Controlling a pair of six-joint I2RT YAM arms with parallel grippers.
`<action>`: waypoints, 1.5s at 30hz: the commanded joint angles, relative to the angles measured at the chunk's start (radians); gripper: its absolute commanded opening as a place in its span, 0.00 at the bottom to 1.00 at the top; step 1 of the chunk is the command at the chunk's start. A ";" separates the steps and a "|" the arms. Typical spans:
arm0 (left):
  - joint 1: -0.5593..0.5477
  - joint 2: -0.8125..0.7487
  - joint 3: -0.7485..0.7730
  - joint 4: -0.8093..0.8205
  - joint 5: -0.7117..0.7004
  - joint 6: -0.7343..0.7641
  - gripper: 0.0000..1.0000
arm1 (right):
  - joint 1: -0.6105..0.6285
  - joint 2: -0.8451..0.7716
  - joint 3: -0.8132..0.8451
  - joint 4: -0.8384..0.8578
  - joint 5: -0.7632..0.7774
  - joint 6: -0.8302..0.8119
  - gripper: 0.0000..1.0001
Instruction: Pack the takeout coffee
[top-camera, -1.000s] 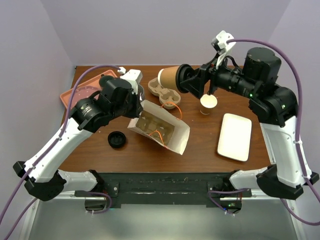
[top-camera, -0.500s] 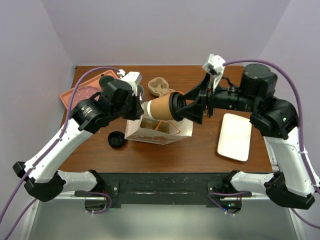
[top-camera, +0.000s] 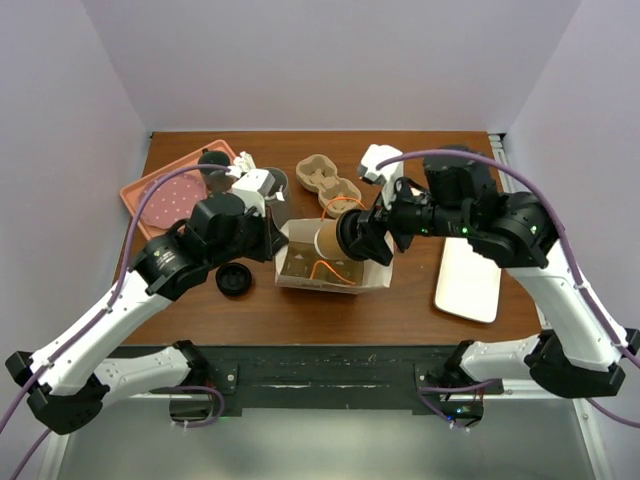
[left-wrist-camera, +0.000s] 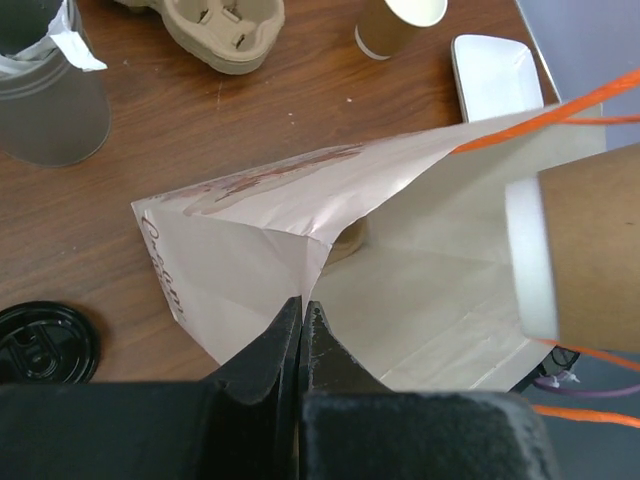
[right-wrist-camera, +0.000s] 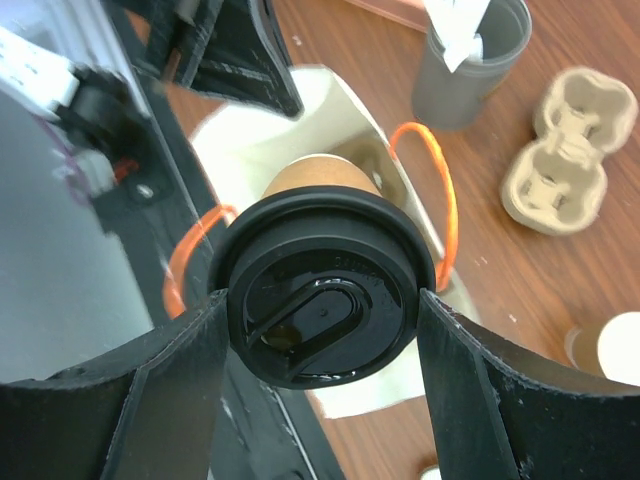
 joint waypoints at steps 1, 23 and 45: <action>0.005 -0.055 -0.040 0.209 0.058 0.065 0.00 | 0.072 0.036 0.029 -0.072 0.212 -0.065 0.31; 0.005 -0.248 -0.343 0.426 0.254 0.219 0.00 | 0.333 -0.096 -0.584 0.381 0.593 -0.385 0.29; 0.005 -0.251 -0.372 0.447 0.176 0.366 0.00 | 0.278 -0.133 -0.707 0.342 0.547 -0.508 0.27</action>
